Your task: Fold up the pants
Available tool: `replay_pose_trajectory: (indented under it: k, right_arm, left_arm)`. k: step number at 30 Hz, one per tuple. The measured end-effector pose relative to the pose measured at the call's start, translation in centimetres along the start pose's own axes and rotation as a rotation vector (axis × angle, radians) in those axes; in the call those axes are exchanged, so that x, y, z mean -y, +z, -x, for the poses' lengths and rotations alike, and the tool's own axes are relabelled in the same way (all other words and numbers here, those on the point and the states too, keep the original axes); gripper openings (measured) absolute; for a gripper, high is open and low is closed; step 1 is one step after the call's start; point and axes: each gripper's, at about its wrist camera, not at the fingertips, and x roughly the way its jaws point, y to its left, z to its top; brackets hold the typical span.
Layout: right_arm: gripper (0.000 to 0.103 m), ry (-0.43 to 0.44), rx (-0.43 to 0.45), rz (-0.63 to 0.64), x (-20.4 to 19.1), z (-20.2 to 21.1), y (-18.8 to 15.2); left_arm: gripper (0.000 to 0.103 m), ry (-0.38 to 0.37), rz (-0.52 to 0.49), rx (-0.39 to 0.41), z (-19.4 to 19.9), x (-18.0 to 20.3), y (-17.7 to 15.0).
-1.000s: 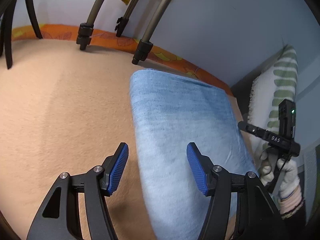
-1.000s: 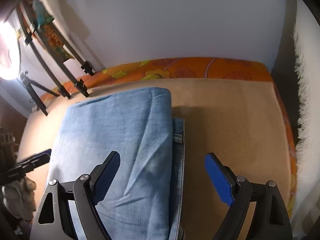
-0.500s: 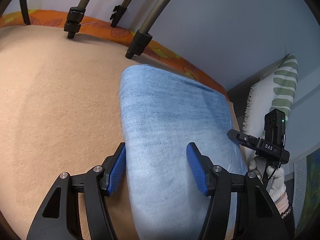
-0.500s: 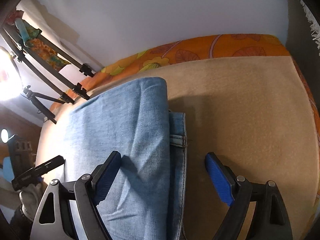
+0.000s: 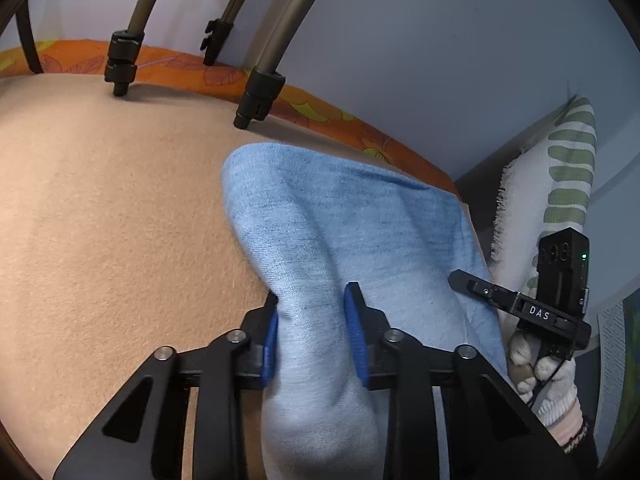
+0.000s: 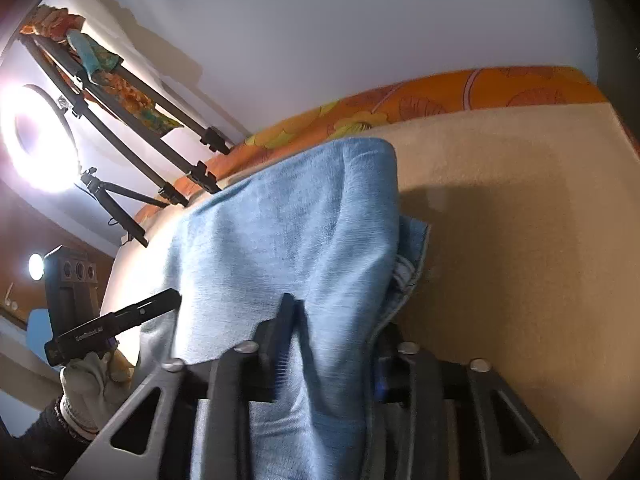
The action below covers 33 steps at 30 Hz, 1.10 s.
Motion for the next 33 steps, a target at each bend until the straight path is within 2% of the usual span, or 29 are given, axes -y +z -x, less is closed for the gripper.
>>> replay_pose_trajectory:
  k: [4, 7, 12, 20, 27, 33]
  right_arm:
    - [0.019, -0.011, 0.019, -0.009, -0.3, 0.7, -0.2]
    - [0.018, -0.026, 0.024, 0.001, -0.7, 0.9, -0.3]
    - [0.016, -0.074, 0.057, 0.04, -2.1, 1.8, -0.6]
    - [0.014, -0.076, 0.146, 0.059, -3.8, 5.9, -1.8]
    - [0.014, -0.072, 0.209, 0.039, -3.7, 8.7, -2.8]
    - [0.013, -0.091, 0.27, 0.036, -3.9, 10.9, -2.3]
  left_arm:
    - [0.018, 0.035, -0.08, 0.028, 0.6, 1.3, -0.4]
    - [0.015, 0.034, -0.095, 0.046, 1.0, 1.6, -0.4]
    - [0.014, 0.018, -0.144, 0.076, 2.2, 2.7, -0.5]
    - [0.012, -0.009, -0.253, 0.14, 4.7, 5.5, -0.8]
    - [0.011, -0.024, -0.316, 0.17, 5.6, 7.8, -0.2]
    - [0.011, -0.048, -0.359, 0.198, 5.7, 10.1, 1.0]
